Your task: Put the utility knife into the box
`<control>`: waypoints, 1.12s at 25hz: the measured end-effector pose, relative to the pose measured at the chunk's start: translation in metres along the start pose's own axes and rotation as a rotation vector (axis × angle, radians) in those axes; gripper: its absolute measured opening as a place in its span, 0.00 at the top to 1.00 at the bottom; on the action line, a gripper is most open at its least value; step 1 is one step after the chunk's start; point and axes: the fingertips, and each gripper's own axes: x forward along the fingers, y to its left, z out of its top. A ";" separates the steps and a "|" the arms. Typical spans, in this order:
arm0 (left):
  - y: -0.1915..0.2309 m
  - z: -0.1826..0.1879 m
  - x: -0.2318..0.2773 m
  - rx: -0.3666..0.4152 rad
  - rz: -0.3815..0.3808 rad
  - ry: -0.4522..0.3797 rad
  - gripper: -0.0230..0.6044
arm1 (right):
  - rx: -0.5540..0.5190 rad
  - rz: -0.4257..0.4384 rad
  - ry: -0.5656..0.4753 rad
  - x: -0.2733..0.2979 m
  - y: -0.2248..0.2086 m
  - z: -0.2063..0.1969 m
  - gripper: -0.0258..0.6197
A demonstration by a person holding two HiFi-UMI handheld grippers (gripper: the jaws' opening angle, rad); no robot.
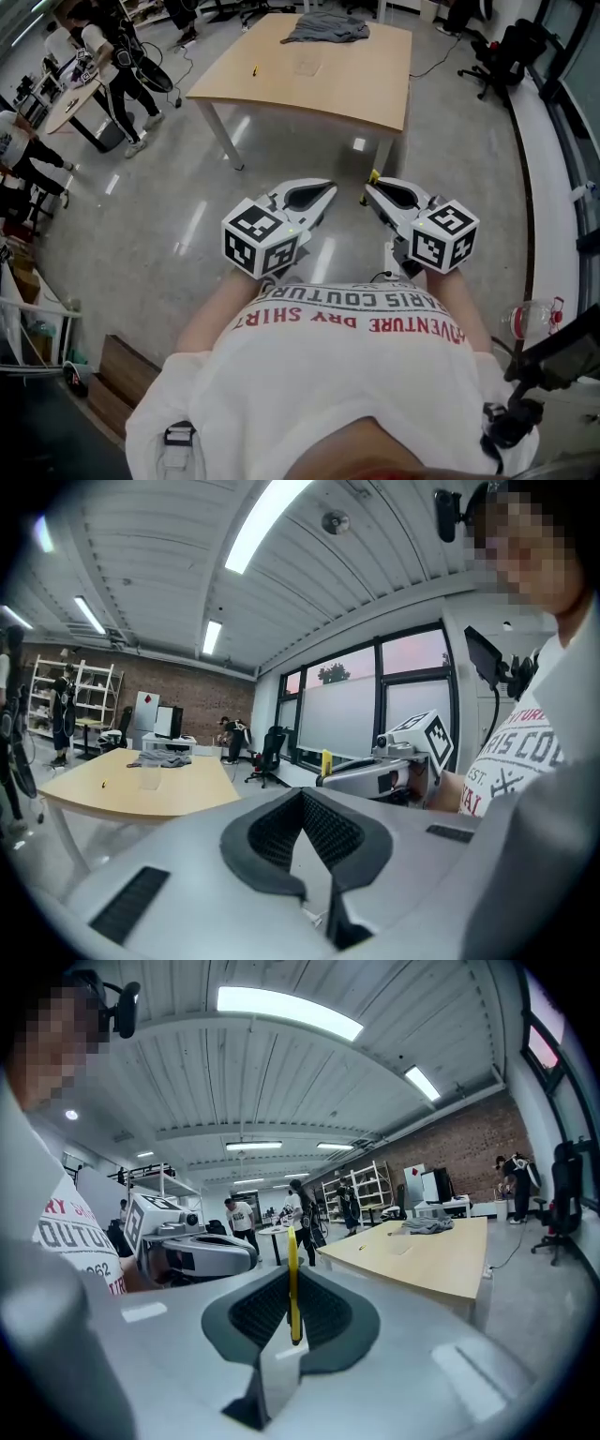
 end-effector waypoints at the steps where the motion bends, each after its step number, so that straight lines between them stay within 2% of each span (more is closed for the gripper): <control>1: 0.000 0.000 -0.001 -0.004 -0.001 -0.005 0.96 | 0.002 0.001 0.002 0.000 0.001 -0.001 0.92; 12: 0.008 -0.007 0.001 0.022 0.050 -0.003 0.96 | 0.010 0.016 0.008 0.002 0.002 -0.007 0.92; 15: 0.006 -0.004 -0.002 0.000 0.023 -0.012 0.96 | 0.009 0.019 0.009 0.004 0.006 -0.006 0.92; 18: 0.008 -0.004 -0.002 0.012 0.020 0.001 0.96 | 0.019 0.031 0.009 0.010 0.005 -0.006 0.92; 22: 0.039 -0.017 0.017 0.025 0.046 0.034 0.96 | 0.041 0.055 0.023 0.033 -0.021 -0.013 0.92; 28: 0.112 -0.037 0.038 -0.082 0.047 0.030 0.96 | 0.084 0.061 0.063 0.096 -0.058 -0.028 0.92</control>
